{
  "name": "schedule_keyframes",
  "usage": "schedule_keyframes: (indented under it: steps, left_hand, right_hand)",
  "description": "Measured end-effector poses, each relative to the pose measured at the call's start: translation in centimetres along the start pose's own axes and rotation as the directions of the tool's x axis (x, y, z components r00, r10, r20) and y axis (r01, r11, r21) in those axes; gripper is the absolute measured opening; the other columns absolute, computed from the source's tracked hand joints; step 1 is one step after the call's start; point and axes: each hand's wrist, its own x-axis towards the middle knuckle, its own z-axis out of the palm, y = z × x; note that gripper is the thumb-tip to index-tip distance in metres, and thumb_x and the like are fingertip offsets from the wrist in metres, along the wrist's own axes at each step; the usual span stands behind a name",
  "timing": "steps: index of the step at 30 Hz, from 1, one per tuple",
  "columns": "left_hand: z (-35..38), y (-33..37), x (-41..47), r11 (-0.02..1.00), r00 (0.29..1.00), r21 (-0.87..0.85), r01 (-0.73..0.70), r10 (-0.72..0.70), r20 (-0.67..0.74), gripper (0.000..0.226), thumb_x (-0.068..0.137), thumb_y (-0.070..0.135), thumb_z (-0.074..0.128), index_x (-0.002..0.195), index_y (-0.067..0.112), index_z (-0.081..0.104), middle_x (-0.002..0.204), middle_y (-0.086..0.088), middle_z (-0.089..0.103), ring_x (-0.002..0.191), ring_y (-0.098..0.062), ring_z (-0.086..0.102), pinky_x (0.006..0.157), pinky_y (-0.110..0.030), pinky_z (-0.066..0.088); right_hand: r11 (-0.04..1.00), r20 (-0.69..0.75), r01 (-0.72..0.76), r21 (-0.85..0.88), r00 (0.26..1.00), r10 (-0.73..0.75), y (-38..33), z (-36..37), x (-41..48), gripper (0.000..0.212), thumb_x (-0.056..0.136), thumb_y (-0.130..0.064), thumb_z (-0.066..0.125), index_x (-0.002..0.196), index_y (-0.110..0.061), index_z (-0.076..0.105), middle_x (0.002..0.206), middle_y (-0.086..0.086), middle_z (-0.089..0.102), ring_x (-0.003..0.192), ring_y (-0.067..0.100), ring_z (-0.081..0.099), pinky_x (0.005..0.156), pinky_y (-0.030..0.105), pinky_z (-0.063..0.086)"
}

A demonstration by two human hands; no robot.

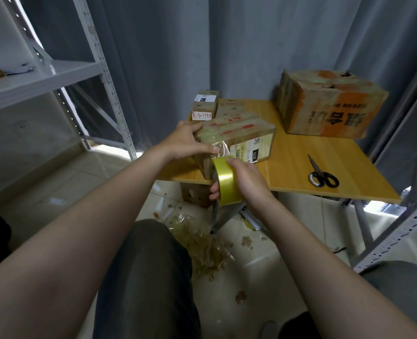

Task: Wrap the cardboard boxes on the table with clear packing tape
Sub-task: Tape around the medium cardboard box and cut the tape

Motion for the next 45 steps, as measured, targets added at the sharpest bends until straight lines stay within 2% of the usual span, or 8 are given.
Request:
schedule_keyframes:
  steps: [3,7,16,20,28,34,39,45]
  left_hand:
    - [0.8,-0.4,-0.5,0.982,0.999,-0.188,0.024,-0.032,-0.04,0.084,0.074,0.039,0.092,0.148,0.025,0.055,0.126,0.013,0.064,0.11,0.007,0.06,0.106,-0.021,0.047]
    - [1.0,-0.4,-0.7,0.966,0.991,-0.247,0.073,-0.099,-0.092,0.098,0.069,0.042,0.094,0.153,0.019,0.048,0.137,0.009,0.063,0.122,-0.004,0.06,0.108,-0.025,0.047]
    - [0.5,0.7,-0.3,0.914,0.958,-0.364,0.18,-0.247,-0.146,0.092,0.063,0.063,0.089,0.144,0.028,0.061,0.135,0.004,0.067,0.121,-0.018,0.063,0.102,-0.034,0.05]
    - [0.5,1.2,-0.7,0.848,0.95,-0.492,0.195,-0.288,-0.119,0.065,0.066,0.062,0.087,0.124,0.035,0.074,0.12,0.008,0.074,0.111,-0.017,0.068,0.074,-0.027,0.047]
    - [0.5,2.1,-0.7,0.764,0.915,-0.595,0.251,-0.387,-0.111,0.05,0.074,0.058,0.084,0.114,0.027,0.079,0.104,0.008,0.076,0.101,-0.017,0.069,0.079,-0.031,0.046]
    - [0.3,2.7,-0.6,0.701,0.89,-0.646,0.301,-0.451,-0.075,0.031,0.081,0.053,0.08,0.092,0.026,0.071,0.095,0.009,0.07,0.089,-0.007,0.06,0.066,-0.027,0.038]
    - [0.2,2.8,-0.4,0.683,0.879,-0.662,0.308,-0.471,-0.077,0.036,0.081,0.054,0.079,0.097,0.024,0.07,0.093,0.009,0.068,0.085,-0.006,0.059,0.065,-0.027,0.039]
    - [0.5,3.0,-0.1,0.662,0.866,-0.671,0.332,-0.496,-0.061,0.043,0.085,0.059,0.073,0.099,0.019,0.066,0.09,0.002,0.069,0.075,-0.013,0.062,0.042,-0.016,0.04]
  right_hand:
    - [1.0,-0.049,0.0,0.018,0.999,0.001,-0.3,0.0,-0.2,0.044,0.11,-0.035,0.039,0.111,0.003,0.062,0.07,0.024,0.072,0.058,0.034,0.07,0.081,0.056,0.061]
    - [0.996,-0.097,-0.03,-0.084,0.995,0.022,-1.0,-0.5,-0.7,0.046,0.111,-0.039,0.04,0.107,0.0,0.065,0.061,0.011,0.072,0.049,0.021,0.07,0.052,0.023,0.056]
    - [0.991,-0.031,0.054,-0.125,0.998,-0.058,-0.5,-0.9,-1.4,0.046,0.107,-0.04,0.047,0.109,0.002,0.067,0.076,0.019,0.076,0.071,0.031,0.077,0.078,0.042,0.065]
    - [0.984,-0.044,0.144,-0.106,0.988,-0.15,-1.3,-1.1,-1.7,0.035,0.104,-0.029,0.053,0.105,0.002,0.068,0.074,0.021,0.075,0.068,0.032,0.076,0.072,0.038,0.064]
    - [0.988,-0.076,0.096,-0.118,0.992,-0.105,-0.2,-1.2,-2.0,0.042,0.104,-0.044,0.058,0.105,-0.003,0.069,0.07,0.018,0.075,0.063,0.029,0.075,0.066,0.035,0.064]
    - [0.989,-0.032,0.117,-0.094,0.992,-0.12,-0.9,-1.0,-2.1,0.034,0.107,-0.034,0.051,0.105,-0.003,0.065,0.072,0.021,0.074,0.064,0.03,0.075,0.067,0.033,0.064]
    - [0.985,-0.055,0.126,-0.115,0.99,-0.133,-1.2,-1.0,-1.5,0.034,0.106,-0.038,0.053,0.106,-0.006,0.066,0.072,0.019,0.075,0.066,0.031,0.075,0.076,0.041,0.065]
    - [0.994,-0.103,0.008,-0.112,0.994,-0.02,0.1,-1.2,-1.1,0.049,0.101,-0.05,0.059,0.109,-0.002,0.064,0.07,0.02,0.074,0.062,0.034,0.075,0.072,0.046,0.066]
